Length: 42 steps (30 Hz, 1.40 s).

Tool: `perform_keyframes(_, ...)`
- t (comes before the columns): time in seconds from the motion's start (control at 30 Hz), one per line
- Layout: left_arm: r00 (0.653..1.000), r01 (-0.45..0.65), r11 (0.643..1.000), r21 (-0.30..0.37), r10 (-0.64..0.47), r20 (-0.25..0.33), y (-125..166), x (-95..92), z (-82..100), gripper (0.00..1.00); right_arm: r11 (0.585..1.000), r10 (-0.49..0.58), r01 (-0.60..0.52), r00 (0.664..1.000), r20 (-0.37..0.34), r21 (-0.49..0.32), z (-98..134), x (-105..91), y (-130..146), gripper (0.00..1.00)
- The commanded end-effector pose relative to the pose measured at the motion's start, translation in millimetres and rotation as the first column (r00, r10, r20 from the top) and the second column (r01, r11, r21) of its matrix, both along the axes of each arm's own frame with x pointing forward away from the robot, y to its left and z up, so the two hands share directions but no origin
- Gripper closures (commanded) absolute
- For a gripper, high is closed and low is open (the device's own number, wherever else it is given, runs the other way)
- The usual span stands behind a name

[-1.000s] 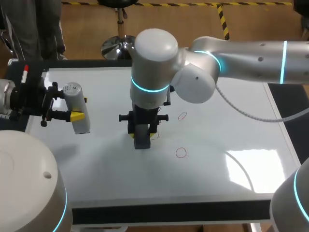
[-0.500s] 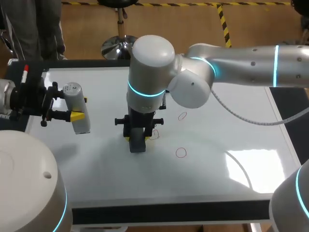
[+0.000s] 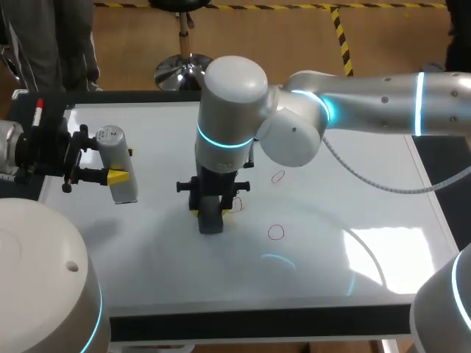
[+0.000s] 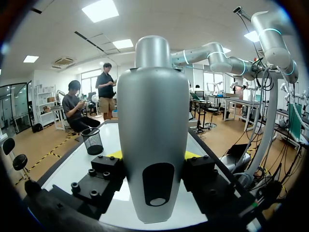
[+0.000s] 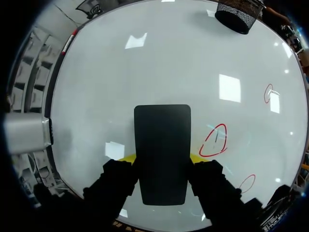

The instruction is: Pick up the inspection probe, press it on each red-marked spot on the whiteboard one by one, put down the probe, pick up the eraser, and wipe off all the red marks.

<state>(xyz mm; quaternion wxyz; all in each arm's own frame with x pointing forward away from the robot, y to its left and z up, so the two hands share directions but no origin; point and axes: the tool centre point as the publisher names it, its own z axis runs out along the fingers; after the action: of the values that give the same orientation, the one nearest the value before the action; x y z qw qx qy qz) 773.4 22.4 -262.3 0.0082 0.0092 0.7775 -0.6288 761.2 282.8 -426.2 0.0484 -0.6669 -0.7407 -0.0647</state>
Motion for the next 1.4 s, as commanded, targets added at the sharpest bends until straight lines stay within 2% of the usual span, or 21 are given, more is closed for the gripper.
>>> perform_keyframes(0.03, 1.000, 0.000, 1.000, -0.002, 0.000, 0.003, 1, -0.5, 0.8, 1.00, 1.000, -0.001, 0.001, 1.000, -0.008, 0.003, -10, 3.3, -10, 1.00)
perform_keyframes(0.63, 1.000, 0.000, 1.000, -0.002, 0.000, 0.003, 1, -0.5, 0.8, 1.00, 0.999, -0.032, 0.031, 0.999, -0.028, -0.032, -21, 5.5, -44, 1.00)
perform_keyframes(1.07, 1.000, 0.000, 1.000, -0.002, 0.000, 0.003, 1, -0.5, 0.8, 1.00, 0.991, -0.102, 0.097, 0.994, -0.049, -0.089, -22, 2.7, -84, 1.00)
perform_keyframes(1.23, 1.000, 0.000, 1.000, -0.002, 0.000, 0.003, 1, -0.5, 0.8, 1.00, 0.988, -0.123, 0.117, 0.991, -0.051, -0.105, -15, 5.3, -95, 1.00)
perform_keyframes(1.4, 1.000, 0.000, 1.000, -0.002, 0.000, 0.003, 1, -0.5, 0.8, 1.00, 0.989, -0.107, 0.104, 0.994, -0.017, -0.106, 4, 7.3, -86, 1.00)
